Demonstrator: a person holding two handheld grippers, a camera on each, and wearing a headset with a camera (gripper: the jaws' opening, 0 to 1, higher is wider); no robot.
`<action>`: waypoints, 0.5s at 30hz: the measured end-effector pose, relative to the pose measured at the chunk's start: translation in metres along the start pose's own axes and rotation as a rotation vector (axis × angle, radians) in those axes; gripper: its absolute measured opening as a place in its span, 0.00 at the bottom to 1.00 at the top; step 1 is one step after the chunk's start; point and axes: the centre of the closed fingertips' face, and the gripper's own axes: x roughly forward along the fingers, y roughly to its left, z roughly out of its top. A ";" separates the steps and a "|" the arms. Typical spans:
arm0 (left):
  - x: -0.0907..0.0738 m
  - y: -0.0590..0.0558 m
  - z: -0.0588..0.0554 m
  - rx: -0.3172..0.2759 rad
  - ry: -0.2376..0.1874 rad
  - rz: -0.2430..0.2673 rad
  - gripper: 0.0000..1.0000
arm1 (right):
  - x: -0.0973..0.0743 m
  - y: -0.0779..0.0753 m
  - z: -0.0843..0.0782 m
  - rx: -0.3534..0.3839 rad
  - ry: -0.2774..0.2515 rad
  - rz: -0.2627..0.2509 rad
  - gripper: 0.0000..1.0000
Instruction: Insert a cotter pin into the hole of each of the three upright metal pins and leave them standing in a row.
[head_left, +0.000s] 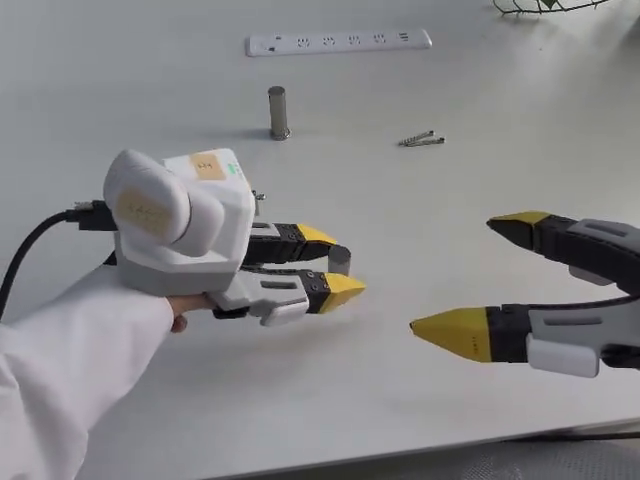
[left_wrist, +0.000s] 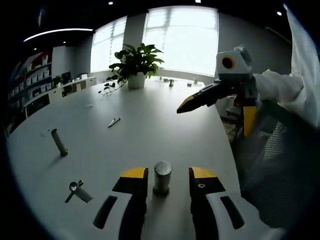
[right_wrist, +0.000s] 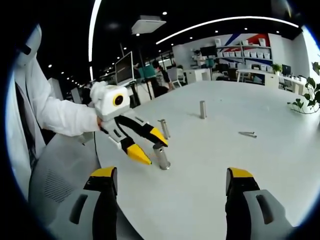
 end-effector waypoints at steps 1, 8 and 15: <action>-0.001 0.000 0.000 -0.001 -0.001 0.001 0.38 | 0.000 -0.001 0.000 0.001 -0.001 -0.002 0.88; -0.017 -0.008 -0.010 -0.058 0.015 -0.046 0.73 | -0.001 -0.001 -0.002 0.009 0.002 0.003 0.87; -0.033 -0.021 -0.018 -0.094 0.024 -0.074 0.87 | -0.001 -0.002 -0.002 0.007 0.006 0.001 0.87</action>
